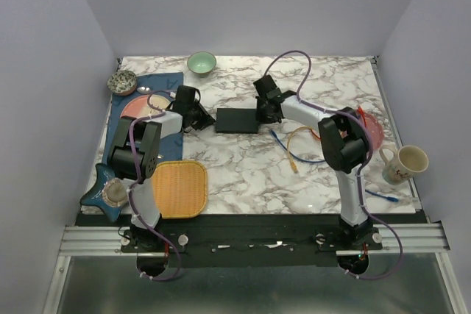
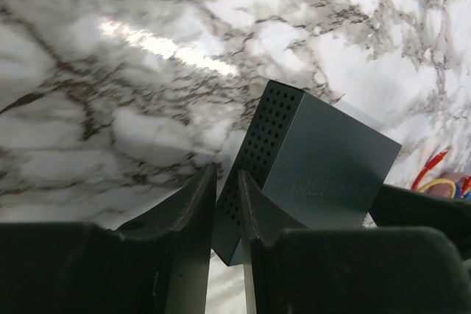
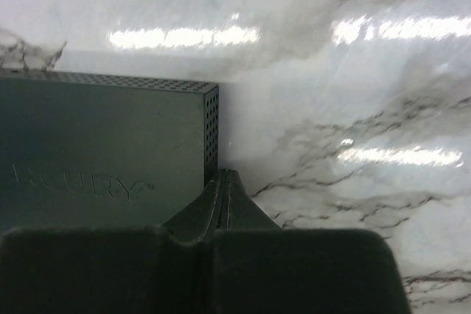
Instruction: Pull the plug from the switch port
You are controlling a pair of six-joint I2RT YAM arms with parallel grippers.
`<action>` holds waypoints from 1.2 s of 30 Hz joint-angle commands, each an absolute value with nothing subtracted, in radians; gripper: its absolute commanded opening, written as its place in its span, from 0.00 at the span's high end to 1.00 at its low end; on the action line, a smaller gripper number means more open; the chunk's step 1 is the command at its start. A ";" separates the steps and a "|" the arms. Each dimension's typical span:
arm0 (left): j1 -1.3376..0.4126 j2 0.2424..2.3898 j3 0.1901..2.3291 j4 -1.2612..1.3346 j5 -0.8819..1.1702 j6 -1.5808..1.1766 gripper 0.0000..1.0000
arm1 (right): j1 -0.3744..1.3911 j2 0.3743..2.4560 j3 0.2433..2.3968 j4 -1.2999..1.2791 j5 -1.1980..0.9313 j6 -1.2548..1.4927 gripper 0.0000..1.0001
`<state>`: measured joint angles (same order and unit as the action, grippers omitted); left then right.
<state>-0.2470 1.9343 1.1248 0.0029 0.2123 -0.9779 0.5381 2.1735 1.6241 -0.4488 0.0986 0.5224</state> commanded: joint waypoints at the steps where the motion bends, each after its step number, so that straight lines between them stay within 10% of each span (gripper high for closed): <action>1: -0.307 1.826 1.023 0.002 0.314 -0.986 0.69 | 0.695 2.140 1.479 -0.396 -0.117 0.609 0.99; 15: -0.439 1.643 0.764 -0.038 0.365 -0.925 0.69 | 0.723 1.855 1.008 -0.299 -0.094 0.701 0.99; 30: -0.443 1.533 0.764 -0.144 0.186 -0.914 0.73 | 0.703 1.896 1.129 -0.365 -0.006 0.658 0.99; 36: -0.407 1.405 0.808 -0.273 0.040 -0.891 0.38 | 0.703 1.694 1.075 -0.433 0.202 0.649 0.88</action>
